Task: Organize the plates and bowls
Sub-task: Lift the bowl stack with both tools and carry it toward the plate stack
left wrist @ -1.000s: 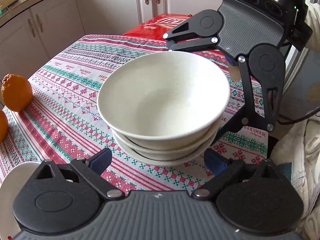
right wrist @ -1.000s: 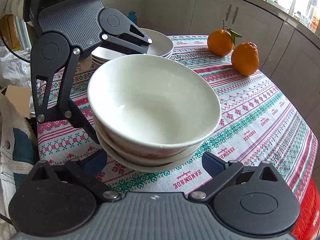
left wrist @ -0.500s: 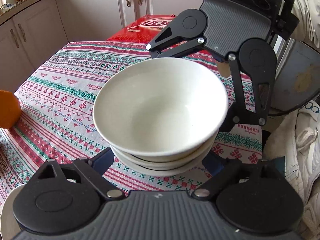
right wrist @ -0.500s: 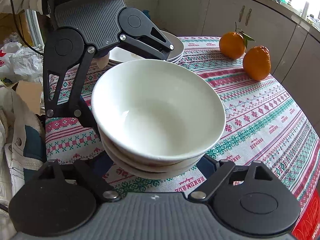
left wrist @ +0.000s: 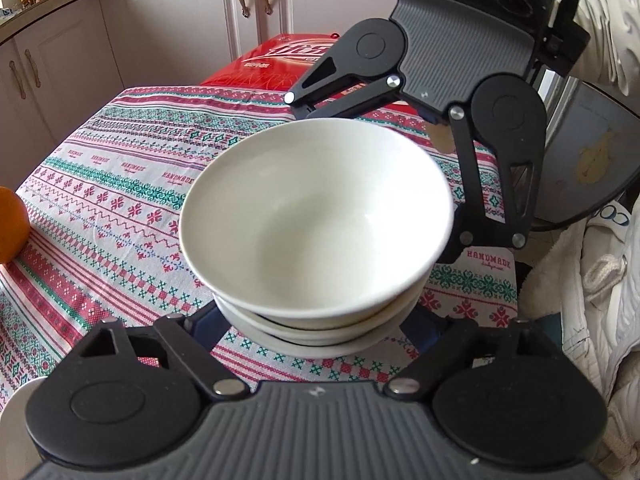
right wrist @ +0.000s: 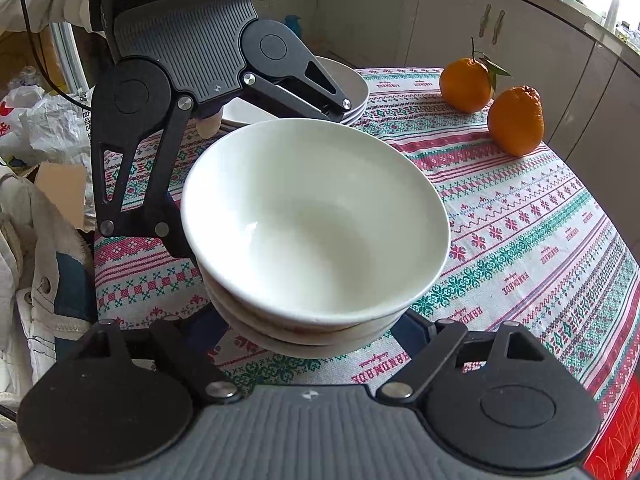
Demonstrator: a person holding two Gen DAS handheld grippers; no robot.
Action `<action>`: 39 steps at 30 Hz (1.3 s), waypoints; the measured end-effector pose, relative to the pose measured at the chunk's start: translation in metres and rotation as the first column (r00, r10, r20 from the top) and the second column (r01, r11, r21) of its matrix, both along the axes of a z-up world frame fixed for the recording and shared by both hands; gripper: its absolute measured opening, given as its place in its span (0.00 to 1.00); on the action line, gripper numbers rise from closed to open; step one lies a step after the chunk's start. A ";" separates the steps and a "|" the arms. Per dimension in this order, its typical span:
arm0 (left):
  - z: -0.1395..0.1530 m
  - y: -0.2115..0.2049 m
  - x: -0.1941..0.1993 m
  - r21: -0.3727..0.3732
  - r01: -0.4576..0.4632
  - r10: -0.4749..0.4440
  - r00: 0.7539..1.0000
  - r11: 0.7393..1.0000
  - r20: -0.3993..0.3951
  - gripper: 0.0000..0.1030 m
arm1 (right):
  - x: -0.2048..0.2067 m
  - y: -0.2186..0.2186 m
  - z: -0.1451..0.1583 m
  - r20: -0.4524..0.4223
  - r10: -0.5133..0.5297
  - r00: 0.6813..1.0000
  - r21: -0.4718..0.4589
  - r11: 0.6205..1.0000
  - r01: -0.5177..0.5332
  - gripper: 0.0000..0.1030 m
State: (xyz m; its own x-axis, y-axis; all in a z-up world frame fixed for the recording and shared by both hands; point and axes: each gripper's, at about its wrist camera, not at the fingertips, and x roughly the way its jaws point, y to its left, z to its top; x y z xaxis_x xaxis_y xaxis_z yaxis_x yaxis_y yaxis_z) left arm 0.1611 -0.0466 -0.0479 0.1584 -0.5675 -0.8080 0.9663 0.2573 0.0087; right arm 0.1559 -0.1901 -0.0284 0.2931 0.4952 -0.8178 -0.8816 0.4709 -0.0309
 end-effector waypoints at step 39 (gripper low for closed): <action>0.060 0.117 -0.001 -0.034 -0.274 0.276 0.947 0.961 0.164 0.86 | 0.040 0.122 0.054 0.139 0.238 0.961 -0.054 0.971 -0.232 0.86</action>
State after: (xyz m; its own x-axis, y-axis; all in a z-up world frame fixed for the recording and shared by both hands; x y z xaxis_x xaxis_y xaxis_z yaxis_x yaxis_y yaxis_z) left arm 0.1603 0.0706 0.0118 0.4405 -0.4911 -0.7515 0.8431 0.5140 0.1583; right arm 0.1959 -0.0686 0.0255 0.2876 0.5344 -0.7948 -0.9524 0.2473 -0.1783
